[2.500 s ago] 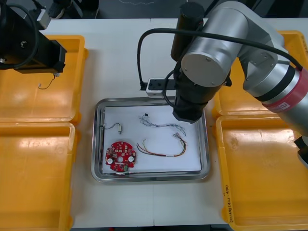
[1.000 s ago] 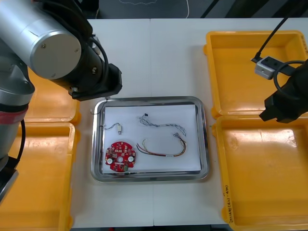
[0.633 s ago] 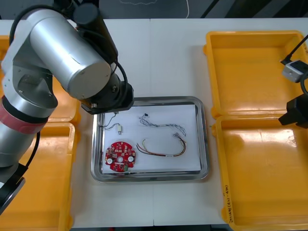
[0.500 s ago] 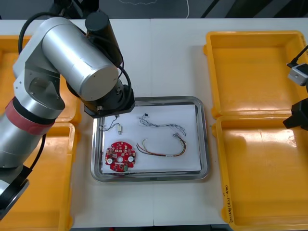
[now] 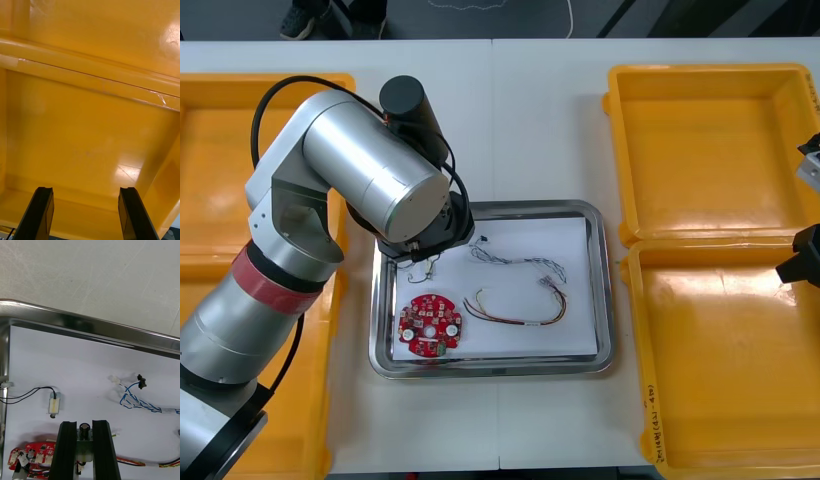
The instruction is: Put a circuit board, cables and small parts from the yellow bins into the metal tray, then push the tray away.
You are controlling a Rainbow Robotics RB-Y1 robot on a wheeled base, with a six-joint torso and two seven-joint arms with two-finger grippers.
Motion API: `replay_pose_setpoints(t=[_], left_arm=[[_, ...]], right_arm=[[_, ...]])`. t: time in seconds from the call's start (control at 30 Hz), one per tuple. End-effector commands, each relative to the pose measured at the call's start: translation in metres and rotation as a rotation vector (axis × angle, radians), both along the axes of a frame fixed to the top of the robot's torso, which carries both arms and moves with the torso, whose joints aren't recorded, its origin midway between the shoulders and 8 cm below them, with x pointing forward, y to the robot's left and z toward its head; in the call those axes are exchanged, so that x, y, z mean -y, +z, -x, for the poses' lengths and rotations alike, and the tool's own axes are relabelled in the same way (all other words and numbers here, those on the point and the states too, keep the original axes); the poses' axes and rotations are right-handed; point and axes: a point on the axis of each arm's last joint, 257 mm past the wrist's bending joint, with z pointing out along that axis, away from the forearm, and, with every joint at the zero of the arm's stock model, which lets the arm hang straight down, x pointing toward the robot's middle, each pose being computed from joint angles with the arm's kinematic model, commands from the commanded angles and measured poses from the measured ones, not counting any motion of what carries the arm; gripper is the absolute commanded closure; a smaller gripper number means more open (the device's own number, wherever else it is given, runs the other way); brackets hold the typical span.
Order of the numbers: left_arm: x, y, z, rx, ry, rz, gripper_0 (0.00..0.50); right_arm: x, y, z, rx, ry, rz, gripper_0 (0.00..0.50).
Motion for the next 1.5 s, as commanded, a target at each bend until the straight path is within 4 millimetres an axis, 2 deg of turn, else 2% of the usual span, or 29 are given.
replay_pose_setpoints(t=[0.03,0.3,0.57,0.87,0.93,1.03,1.1,1.13,1.2,1.3,1.5], left_arm=[[0.019,-0.008,-0.006,0.019,-0.092,-0.006,0.5],[0.02,-0.017,-0.009,0.04,-0.114,-0.022,0.5],[0.013,-0.037,-0.008,0.006,-0.108,-0.039,0.5],[0.011,-0.044,-0.006,0.004,-0.117,-0.042,0.486],[0.011,-0.044,-0.006,0.004,-0.117,-0.042,0.451],[0.012,-0.044,-0.006,0.005,-0.121,-0.043,0.336],[0.012,-0.044,-0.006,0.006,-0.123,-0.044,0.192],[0.012,-0.044,-0.006,0.005,-0.123,-0.043,0.159],[0.013,-0.044,-0.006,0.007,-0.124,-0.042,0.044],[0.013,-0.041,-0.006,0.014,-0.126,-0.042,0.0],[0.013,-0.02,-0.006,0.049,-0.128,-0.046,0.0]], right_arm=[[0.019,0.015,0.0,0.037,-0.068,0.039,0.0],[0.023,0.012,0.0,0.024,-0.138,0.015,0.0],[0.019,0.008,0.005,0.002,-0.254,-0.046,0.0],[0.017,0.006,0.008,-0.004,-0.277,-0.055,0.0],[0.018,0.006,0.008,-0.005,-0.28,-0.056,0.0],[0.018,0.006,0.007,-0.001,-0.274,-0.05,0.0],[0.019,0.006,0.007,-0.002,-0.28,-0.052,0.0],[0.019,0.006,0.007,-0.002,-0.28,-0.052,0.0],[0.019,0.006,0.007,-0.001,-0.282,-0.05,0.0],[0.019,0.006,0.007,-0.001,-0.282,-0.05,0.0],[0.019,0.006,0.007,-0.001,-0.282,-0.05,0.0]])
